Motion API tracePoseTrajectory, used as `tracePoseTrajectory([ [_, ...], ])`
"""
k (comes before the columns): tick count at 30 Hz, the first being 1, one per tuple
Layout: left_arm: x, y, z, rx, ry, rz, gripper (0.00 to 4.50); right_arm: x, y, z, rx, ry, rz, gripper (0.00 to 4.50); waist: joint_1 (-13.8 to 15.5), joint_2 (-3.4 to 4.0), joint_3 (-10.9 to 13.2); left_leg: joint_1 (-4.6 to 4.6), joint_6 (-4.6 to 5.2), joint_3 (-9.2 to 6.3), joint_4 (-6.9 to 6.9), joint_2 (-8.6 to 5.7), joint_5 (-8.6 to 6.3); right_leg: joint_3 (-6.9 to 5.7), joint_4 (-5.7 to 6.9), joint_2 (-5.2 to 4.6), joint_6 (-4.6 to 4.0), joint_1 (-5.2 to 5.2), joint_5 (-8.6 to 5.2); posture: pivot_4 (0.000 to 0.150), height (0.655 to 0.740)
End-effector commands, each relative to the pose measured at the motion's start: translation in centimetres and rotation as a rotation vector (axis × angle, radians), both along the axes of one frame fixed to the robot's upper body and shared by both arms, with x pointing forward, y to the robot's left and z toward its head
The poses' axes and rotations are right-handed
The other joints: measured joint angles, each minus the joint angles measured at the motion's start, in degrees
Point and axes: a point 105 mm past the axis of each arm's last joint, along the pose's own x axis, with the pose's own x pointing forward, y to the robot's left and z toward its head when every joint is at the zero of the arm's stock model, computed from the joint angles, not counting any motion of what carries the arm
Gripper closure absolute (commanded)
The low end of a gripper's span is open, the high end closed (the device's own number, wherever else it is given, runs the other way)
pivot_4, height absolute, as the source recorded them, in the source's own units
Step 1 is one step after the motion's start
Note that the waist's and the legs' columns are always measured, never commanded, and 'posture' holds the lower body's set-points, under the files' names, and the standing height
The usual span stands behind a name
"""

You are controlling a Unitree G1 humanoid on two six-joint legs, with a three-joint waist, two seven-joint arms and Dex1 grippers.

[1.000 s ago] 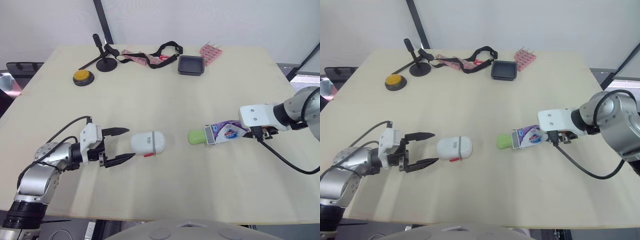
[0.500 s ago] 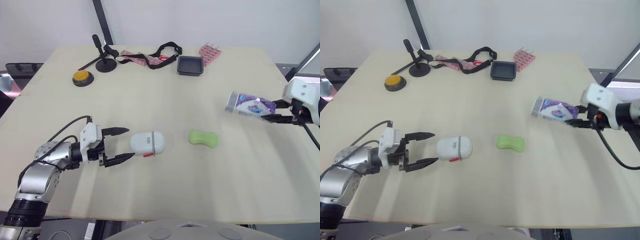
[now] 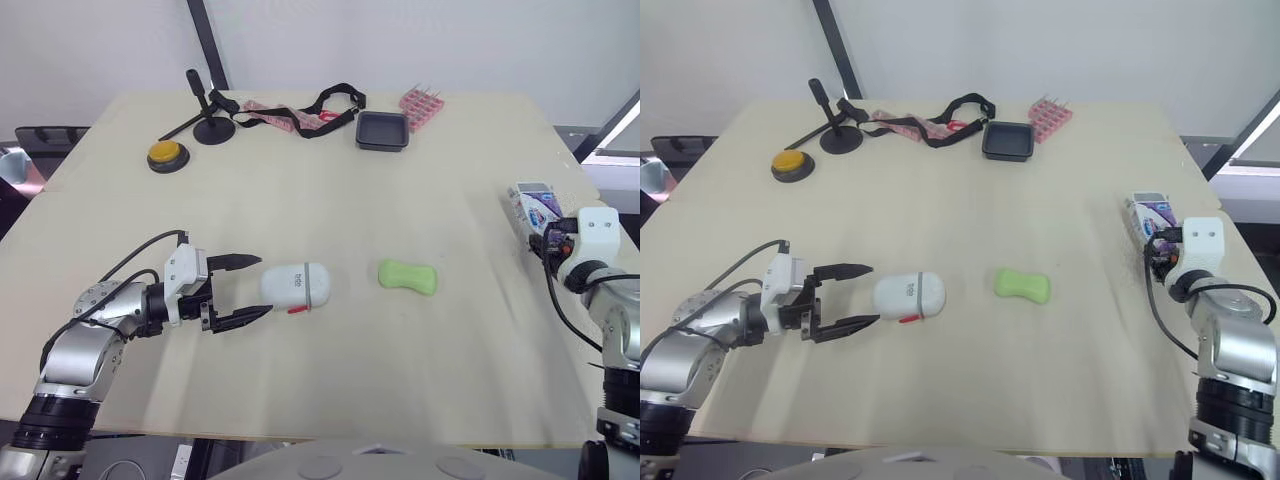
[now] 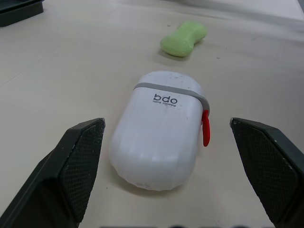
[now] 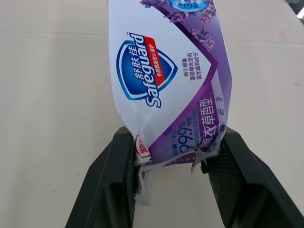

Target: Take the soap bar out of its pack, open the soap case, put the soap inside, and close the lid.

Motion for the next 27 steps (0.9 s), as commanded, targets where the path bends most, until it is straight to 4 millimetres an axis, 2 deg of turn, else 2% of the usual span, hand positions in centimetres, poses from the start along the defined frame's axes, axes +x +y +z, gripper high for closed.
tracePoseTrajectory([
  [1,0.0,0.0,0.9,-0.002,-0.037,-0.011,0.00,-0.2,0.0,1.0,-0.004,-0.023,-0.022,2.45,0.0,0.00,0.0,0.00,-0.03,0.00,-0.03,0.00,0.01,0.00,0.00,0.00,0.06,0.00,0.04,0.150,0.7400],
  [9,0.3,-0.3,2.5,-0.115,-0.031,0.008,0.00,-0.2,0.5,0.9,0.019,0.000,-0.010,2.45,-0.1,0.00,0.0,0.08,-0.23,0.00,-0.13,0.00,0.05,0.02,-0.01,0.02,0.28,0.03,0.16,0.150,0.7400],
  [18,0.2,-0.6,3.1,-0.150,-0.026,0.006,0.00,-0.5,0.6,0.6,0.062,0.033,0.023,2.45,-0.2,0.00,0.0,0.08,-0.29,0.01,-0.22,0.00,0.04,0.04,-0.05,0.04,0.31,0.17,0.15,0.150,0.7400],
  [25,0.8,-0.7,4.4,-0.184,-0.090,0.028,0.00,-0.8,0.2,0.9,0.056,0.066,0.062,0.24,-0.1,0.01,0.0,0.08,-0.30,0.02,-0.27,0.00,0.04,0.03,-0.08,0.04,0.32,0.20,0.15,0.150,0.7400],
  [26,0.8,-0.8,4.5,-0.188,-0.088,0.027,0.00,-0.8,0.2,1.1,0.054,0.065,0.065,0.03,-0.1,0.01,0.0,0.08,-0.30,0.02,-0.27,0.00,0.04,0.03,-0.09,0.04,0.32,0.21,0.15,0.150,0.7400],
  [27,0.8,-0.9,4.6,-0.184,-0.089,0.016,0.00,-0.8,0.1,1.2,0.052,0.063,0.066,0.03,-0.1,0.01,0.0,0.08,-0.30,0.02,-0.27,0.00,0.04,0.04,-0.09,0.04,0.32,0.23,0.16,0.150,0.7400],
])
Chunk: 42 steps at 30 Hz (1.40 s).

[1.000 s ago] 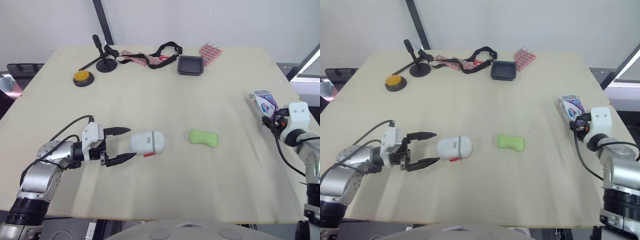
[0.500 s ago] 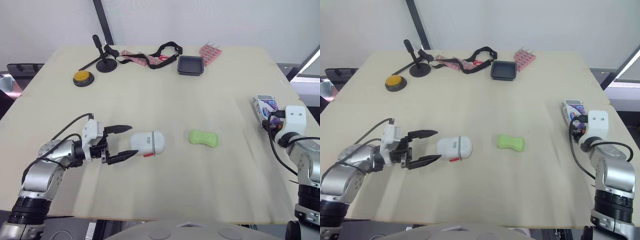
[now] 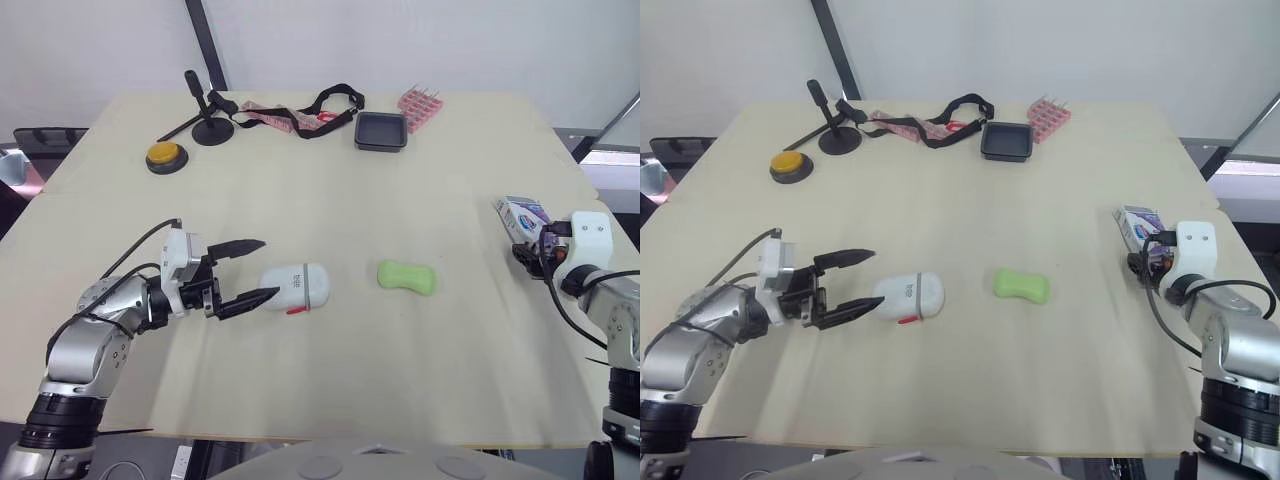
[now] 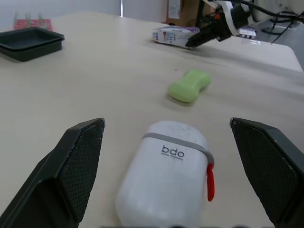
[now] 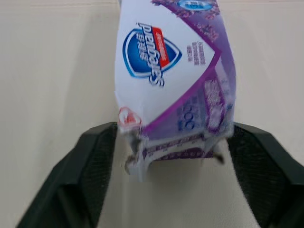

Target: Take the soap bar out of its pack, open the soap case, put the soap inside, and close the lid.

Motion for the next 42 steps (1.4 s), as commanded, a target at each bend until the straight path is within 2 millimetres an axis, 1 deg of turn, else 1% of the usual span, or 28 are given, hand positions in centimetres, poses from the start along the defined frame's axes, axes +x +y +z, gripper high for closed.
tracePoseTrajectory([
  [1,-0.2,-0.1,1.8,-0.010,-0.063,-0.018,0.00,-0.2,-0.7,1.5,-0.023,-0.039,0.005,0.03,0.0,0.00,0.0,0.00,0.00,0.00,0.00,0.00,0.00,0.00,0.00,0.00,0.00,0.00,0.00,0.150,0.7400],
  [3,-0.3,-0.2,1.7,-0.002,-0.061,-0.028,0.00,-0.3,-0.9,1.9,-0.041,-0.039,0.018,0.03,0.0,0.00,0.0,-0.01,0.00,0.01,-0.03,0.00,0.00,0.02,-0.02,0.00,0.00,0.00,0.00,0.150,0.7400],
  [6,-0.4,-0.1,1.3,0.025,-0.051,-0.038,0.00,-0.8,-1.6,2.7,-0.123,-0.042,0.055,0.03,0.1,0.01,0.0,0.00,0.00,0.01,-0.08,0.00,0.00,0.00,-0.05,0.01,0.01,0.00,0.00,0.150,0.7400],
  [8,-0.4,0.1,0.9,0.059,-0.053,-0.043,0.00,-0.8,-2.0,4.2,-0.177,-0.094,0.105,0.03,0.1,0.01,0.0,-0.01,0.00,0.01,-0.09,0.00,0.00,0.01,-0.09,0.00,0.02,0.01,0.00,0.150,0.7400],
  [10,-0.3,0.3,0.6,0.087,-0.054,-0.046,0.00,-0.5,-1.6,6.5,-0.211,-0.214,0.218,0.03,-0.1,0.01,0.0,0.01,0.00,0.02,-0.12,0.00,0.00,0.01,-0.11,0.00,0.02,0.01,0.00,0.150,0.7400],
  [12,-0.4,0.2,0.1,0.130,-0.066,-0.075,0.00,-0.4,-0.3,8.9,-0.239,-0.353,0.368,0.03,-0.3,0.04,0.0,0.03,0.02,0.08,-0.12,0.01,-0.01,0.08,-0.10,0.00,0.01,0.01,-0.01,0.150,0.7400],
  [13,-0.5,0.2,-0.1,0.148,-0.070,-0.091,0.00,-0.5,0.6,9.5,-0.242,-0.402,0.445,0.03,-0.3,0.04,0.0,0.04,0.06,0.08,-0.14,0.01,-0.02,0.10,-0.10,0.00,0.01,0.01,-0.01,0.150,0.7400],
  [15,-0.6,0.1,-0.7,0.187,-0.076,-0.118,0.00,-1.2,2.7,10.1,-0.211,-0.470,0.607,0.03,-0.4,-0.02,0.0,0.05,0.32,0.08,-0.15,0.04,-0.16,0.11,-0.09,0.02,0.00,0.01,-0.02,0.150,0.7400],
  [16,-0.5,0.1,-1.1,0.216,-0.082,-0.131,0.00,-1.9,4.7,10.0,-0.180,-0.500,0.725,0.03,-0.4,-0.03,0.0,0.05,0.35,0.07,-0.15,0.06,-0.16,0.10,-0.09,0.03,0.00,0.02,-0.02,0.150,0.7400],
  [17,-0.4,0.1,-1.4,0.239,-0.083,-0.139,0.00,-2.5,6.0,9.9,-0.159,-0.519,0.802,0.03,-0.4,-0.03,0.0,0.05,0.36,0.07,-0.15,0.06,-0.17,0.09,-0.09,0.03,0.00,0.02,-0.02,0.150,0.7400],
  [19,0.2,0.1,-1.9,0.286,-0.097,-0.146,0.00,-4.1,8.8,8.6,-0.117,-0.490,0.980,0.03,0.0,-0.03,0.0,0.02,0.44,0.06,-0.14,0.07,-0.18,-0.01,-0.09,0.02,-0.01,0.01,-0.03,0.150,0.7400],
  [21,0.7,0.0,-2.2,0.303,-0.093,-0.146,0.00,-5.7,10.7,7.1,-0.071,-0.451,1.109,0.03,0.1,-0.03,0.0,0.01,0.47,0.06,-0.11,0.10,-0.19,-0.05,-0.09,0.03,-0.13,0.00,-0.09,0.150,0.7400],
  [23,1.2,-0.3,-2.8,0.357,-0.102,-0.164,0.00,-8.1,12.4,4.6,-0.021,-0.372,1.284,0.03,0.3,-0.04,0.0,-0.03,0.55,0.04,-0.01,0.09,-0.22,-0.06,-0.09,-0.01,-0.26,-0.01,-0.16,0.150,0.7400],
  [24,1.5,-0.4,-3.2,0.379,-0.103,-0.168,0.00,-9.0,12.9,3.5,-0.009,-0.343,1.344,0.03,0.4,-0.06,0.0,-0.10,0.60,0.03,0.05,0.07,-0.25,-0.08,-0.09,-0.03,-0.26,0.00,-0.17,0.150,0.7400],
  [25,1.6,-0.6,-3.4,0.394,-0.107,-0.173,0.00,-9.5,13.1,2.9,0.000,-0.325,1.375,0.03,0.4,-0.06,0.0,-0.11,0.64,0.02,0.11,0.08,-0.28,-0.11,-0.10,-0.04,-0.28,-0.01,-0.18,0.150,0.7400],
  [28,1.8,-0.9,-3.5,0.393,-0.108,-0.178,0.00,-9.6,13.2,2.2,0.014,-0.313,1.372,0.03,-0.2,-0.06,0.0,-0.19,0.68,0.02,0.20,0.03,-0.30,-0.06,-0.10,-0.12,-0.30,-0.02,-0.19,0.150,0.7400],
  [31,2.0,-0.9,-3.6,0.403,-0.116,-0.181,0.00,-9.1,13.3,2.1,0.018,-0.331,1.344,0.03,-0.6,-0.13,-0.1,-0.17,0.68,0.03,0.25,0.02,-0.30,-0.01,-0.07,-0.25,-0.31,-0.01,-0.19,0.150,0.7400],
  [37,2.3,-0.7,-4.1,0.427,-0.118,-0.184,0.00,-8.9,14.2,2.3,0.019,-0.338,1.350,0.03,-0.6,-0.14,-0.1,-0.17,0.69,0.02,0.23,0.01,-0.30,-0.03,-0.06,-0.16,-0.31,-0.01,-0.19,0.150,0.7400],
  [42,1.8,-1.2,-4.7,0.430,-0.108,-0.210,0.00,-8.7,14.3,2.3,0.028,-0.337,1.349,0.03,-0.5,-0.14,-0.1,-0.18,0.69,0.01,0.23,0.00,-0.30,-0.04,-0.08,-0.16,-0.31,-0.01,-0.19,0.150,0.7400],
])
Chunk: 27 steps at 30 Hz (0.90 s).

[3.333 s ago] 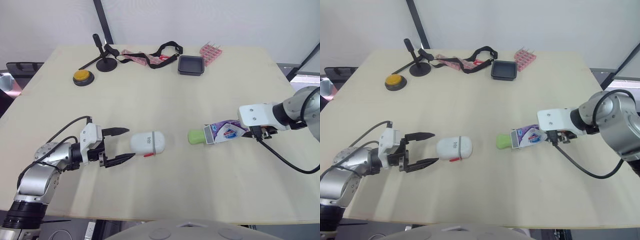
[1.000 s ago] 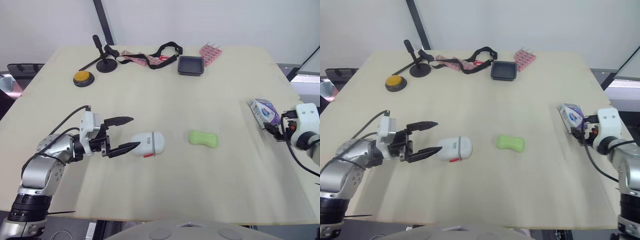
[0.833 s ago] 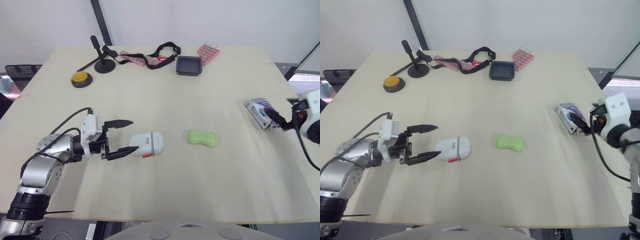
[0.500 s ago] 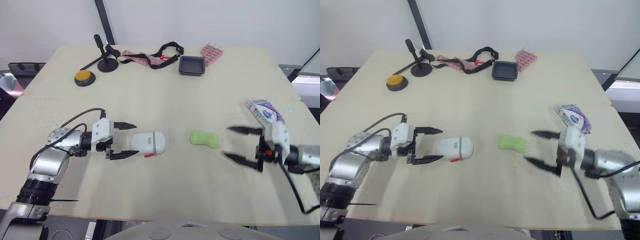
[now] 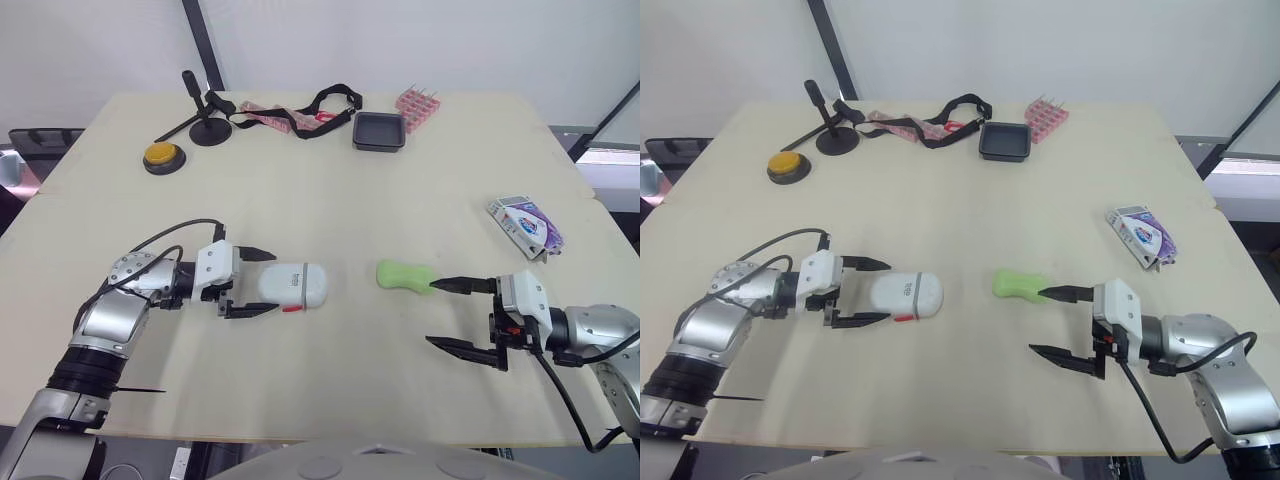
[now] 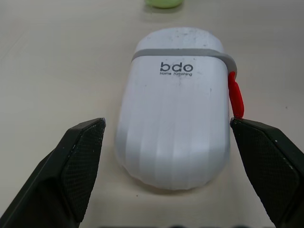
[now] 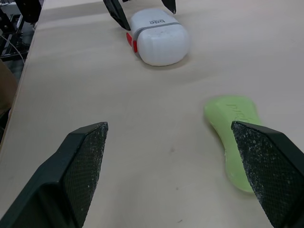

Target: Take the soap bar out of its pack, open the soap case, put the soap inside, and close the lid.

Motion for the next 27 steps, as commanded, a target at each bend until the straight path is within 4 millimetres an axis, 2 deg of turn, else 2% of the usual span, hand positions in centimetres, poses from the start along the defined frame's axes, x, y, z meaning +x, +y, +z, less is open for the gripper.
tracePoseTrajectory([
  [1,-0.5,-0.7,-0.1,-0.001,0.002,-0.040,0.00,0.1,0.2,0.8,0.008,-0.026,0.015,0.03,0.0,0.00,0.0,0.00,0.00,0.00,0.00,0.00,0.00,0.00,0.00,0.00,0.00,0.00,0.00,0.150,0.7400],
  [6,-0.8,-1.2,-0.6,0.004,0.015,-0.065,0.00,-0.1,0.2,0.6,0.007,-0.017,0.023,0.03,0.1,-0.01,0.0,0.00,0.00,0.00,0.00,0.00,0.00,0.01,0.00,0.00,0.00,0.00,0.00,0.150,0.7400],
  [12,-0.1,-2.0,-1.0,0.001,0.002,-0.040,0.00,0.1,0.2,0.6,0.002,-0.020,0.019,0.03,0.1,-0.01,0.0,0.00,0.00,0.00,0.00,0.00,0.00,0.01,0.01,-0.01,0.00,0.00,0.00,0.150,0.7400],
  [27,0.1,-2.1,-1.2,-0.014,0.020,-0.026,0.00,0.1,0.2,0.4,-0.007,-0.021,0.018,0.03,0.2,-0.01,0.0,0.00,0.00,0.00,0.00,0.00,0.00,0.01,0.01,0.00,0.00,0.00,0.00,0.150,0.7400],
])
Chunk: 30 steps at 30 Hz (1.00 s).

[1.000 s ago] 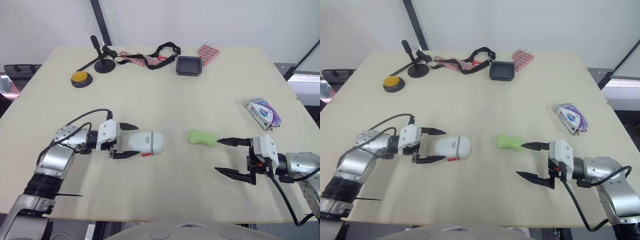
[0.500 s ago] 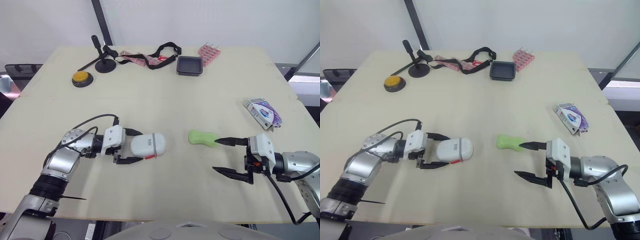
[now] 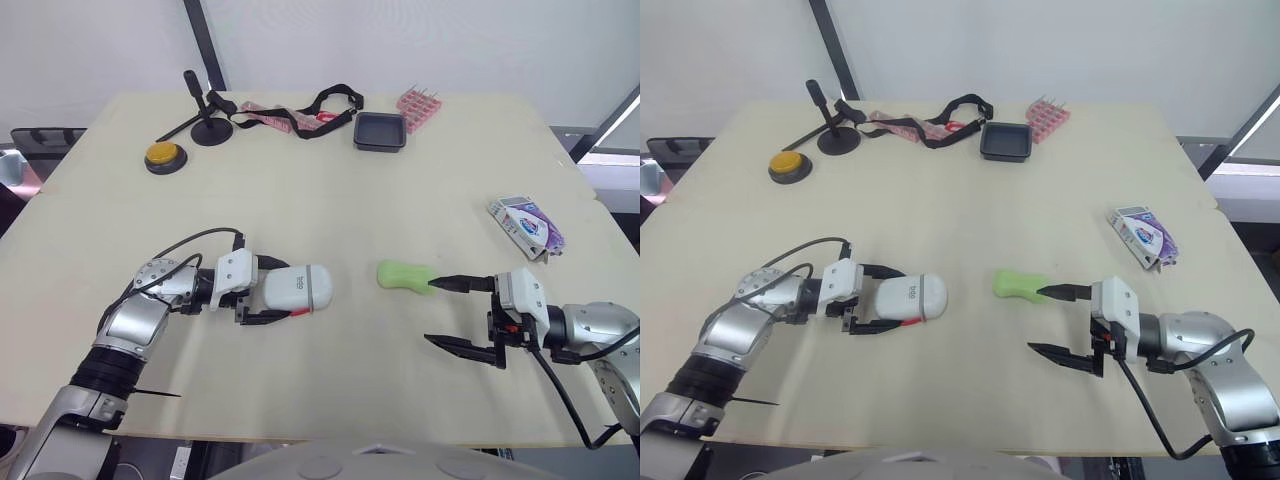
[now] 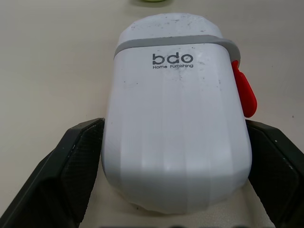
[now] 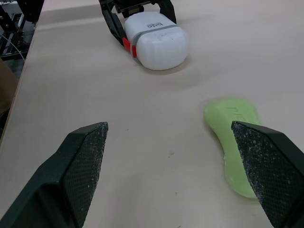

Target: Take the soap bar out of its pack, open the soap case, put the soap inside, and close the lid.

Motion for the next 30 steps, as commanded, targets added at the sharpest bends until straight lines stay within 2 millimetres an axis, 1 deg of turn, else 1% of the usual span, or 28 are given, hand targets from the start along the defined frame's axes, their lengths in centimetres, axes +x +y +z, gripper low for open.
tracePoseTrajectory([
  [1,0.2,0.0,0.4,-0.011,-0.016,-0.003,0.00,0.1,0.0,0.5,-0.004,-0.031,0.005,0.03,0.0,0.00,0.0,0.00,0.00,0.00,0.00,0.00,0.00,0.00,0.00,0.00,0.00,0.00,0.00,0.150,0.7400],
  [9,-0.1,-0.2,0.3,-0.006,-0.013,-0.019,0.00,0.3,-0.1,0.4,0.018,-0.031,-0.019,0.03,0.0,0.00,0.0,0.00,0.00,0.00,0.00,0.00,0.00,0.00,0.00,-0.01,0.00,0.00,0.00,0.150,0.7400],
  [19,0.0,-0.5,0.5,-0.011,-0.030,-0.028,0.00,0.7,-1.5,0.1,0.011,-0.034,-0.081,0.03,0.0,0.00,0.0,0.00,0.00,0.00,0.00,0.00,0.00,0.00,-0.01,-0.05,0.00,0.00,0.00,0.150,0.7400],
  [22,0.2,-0.6,0.4,-0.005,-0.036,-0.021,0.82,0.7,-1.6,0.1,0.008,-0.037,-0.082,0.00,0.0,0.00,0.0,0.00,0.00,0.00,-0.01,0.00,0.00,0.00,-0.01,-0.05,0.00,0.00,0.00,0.150,0.7400],
  [23,0.3,-0.7,0.4,-0.003,-0.041,-0.019,1.02,0.7,-1.7,0.1,0.007,-0.038,-0.083,0.00,0.0,0.00,0.0,0.00,0.00,0.00,-0.01,0.00,0.00,0.00,-0.01,-0.05,0.00,0.00,0.00,0.150,0.7400],
  [30,0.6,-0.7,0.2,0.006,-0.057,-0.016,1.02,0.6,-1.6,0.0,0.008,-0.029,-0.081,0.00,0.0,0.00,0.0,0.00,0.00,0.00,-0.01,-0.01,0.00,0.00,-0.01,-0.05,0.00,0.00,0.00,0.150,0.7400],
])
